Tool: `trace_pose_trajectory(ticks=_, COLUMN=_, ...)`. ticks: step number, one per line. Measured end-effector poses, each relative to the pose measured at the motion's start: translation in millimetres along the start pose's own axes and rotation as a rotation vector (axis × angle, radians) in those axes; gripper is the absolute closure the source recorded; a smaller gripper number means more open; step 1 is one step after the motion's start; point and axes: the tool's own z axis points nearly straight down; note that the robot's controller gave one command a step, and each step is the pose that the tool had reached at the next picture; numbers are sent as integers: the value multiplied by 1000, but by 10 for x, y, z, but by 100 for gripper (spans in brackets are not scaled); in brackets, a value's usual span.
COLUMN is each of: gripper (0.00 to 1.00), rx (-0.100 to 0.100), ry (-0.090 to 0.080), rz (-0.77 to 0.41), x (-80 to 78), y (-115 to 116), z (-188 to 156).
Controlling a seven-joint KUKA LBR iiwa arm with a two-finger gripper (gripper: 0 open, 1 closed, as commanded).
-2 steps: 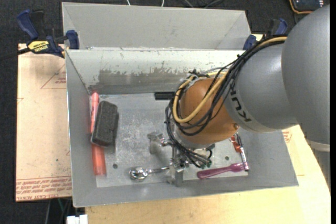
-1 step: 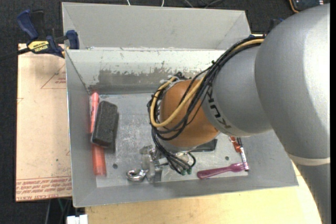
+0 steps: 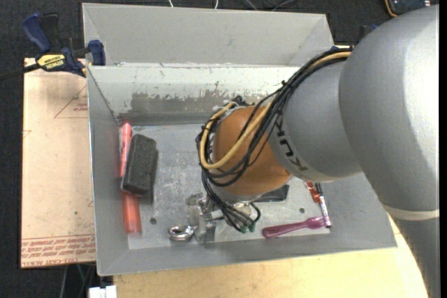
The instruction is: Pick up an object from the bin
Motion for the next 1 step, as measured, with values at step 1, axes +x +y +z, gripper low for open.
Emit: trace_pose_trajectory(ticks=1, gripper=100, rx=0, ry=13, rz=0, x=36, y=3, z=-262)
